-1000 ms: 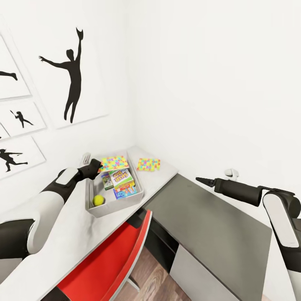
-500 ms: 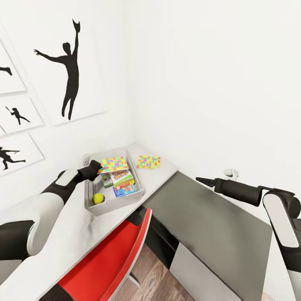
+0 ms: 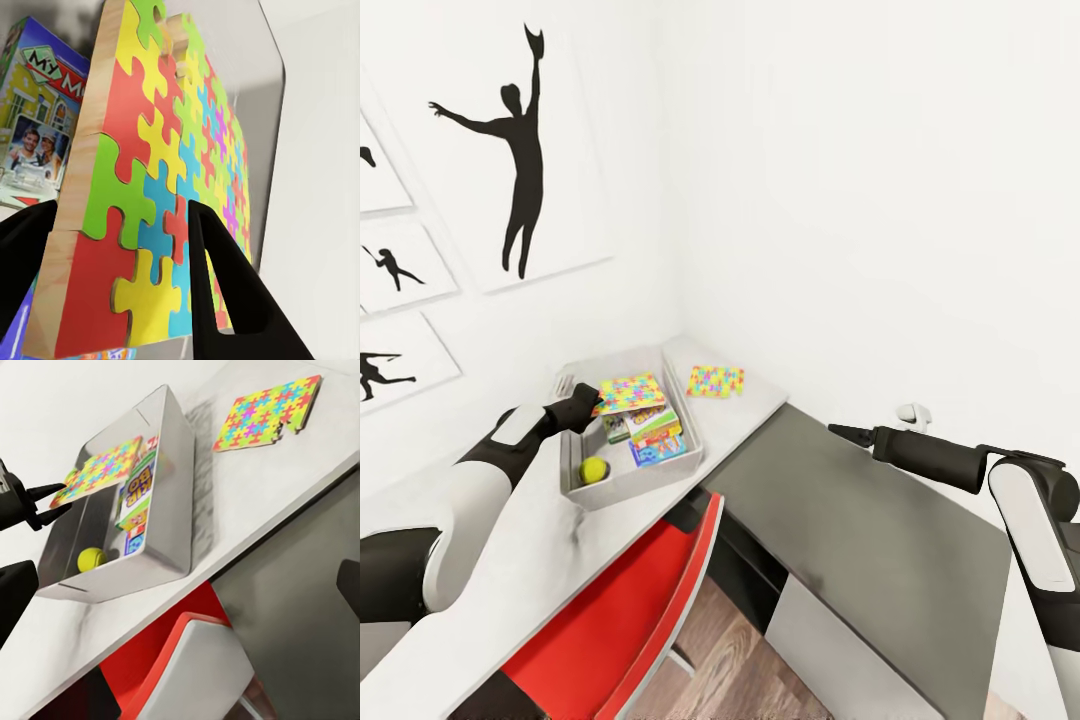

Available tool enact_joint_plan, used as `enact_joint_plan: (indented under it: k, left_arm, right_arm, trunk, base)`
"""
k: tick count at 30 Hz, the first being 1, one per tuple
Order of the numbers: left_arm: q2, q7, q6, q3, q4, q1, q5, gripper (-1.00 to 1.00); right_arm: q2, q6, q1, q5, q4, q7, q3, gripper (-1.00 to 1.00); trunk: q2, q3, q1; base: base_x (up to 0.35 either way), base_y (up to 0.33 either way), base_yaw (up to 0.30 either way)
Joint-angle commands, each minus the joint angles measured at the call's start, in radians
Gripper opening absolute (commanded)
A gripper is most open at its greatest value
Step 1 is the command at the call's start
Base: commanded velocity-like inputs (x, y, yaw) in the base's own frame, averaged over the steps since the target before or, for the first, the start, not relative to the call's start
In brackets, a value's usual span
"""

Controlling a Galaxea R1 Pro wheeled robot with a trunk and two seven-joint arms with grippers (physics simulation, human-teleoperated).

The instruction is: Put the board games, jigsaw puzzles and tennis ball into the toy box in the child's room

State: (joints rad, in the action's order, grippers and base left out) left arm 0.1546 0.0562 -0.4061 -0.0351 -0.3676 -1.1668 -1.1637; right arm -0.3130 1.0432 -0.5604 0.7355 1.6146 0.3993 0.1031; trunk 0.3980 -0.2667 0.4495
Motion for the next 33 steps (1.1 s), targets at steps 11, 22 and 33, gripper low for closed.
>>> enact_joint_plan:
  k: [11,22,33]
  left_arm:
    - [0.001,0.006,-0.005,-0.003,-0.003,-0.001,-0.007,-1.00]
    - [0.001,-0.010,-0.004,0.001,-0.004,0.000,-0.006,-1.00]
    - [0.002,-0.019,-0.004,0.001,-0.005,0.004,-0.007,-1.00]
  right_arm:
    - [0.000,0.004,-0.001,-0.009,0.000,0.010,0.001,1.00]
    - [0.000,0.004,-0.001,-0.009,0.000,0.010,0.001,1.00]
    - [0.000,0.004,-0.001,-0.008,0.001,0.010,0.001,1.00]
  trunk:
    - [0.002,-0.020,0.001]
    - [0.002,-0.038,0.001]
    - [0.002,-0.056,0.001]
  base:
    - [0.028,0.000,0.000]
    - [0.085,0.000,0.000]
    - [0.012,0.000,0.000]
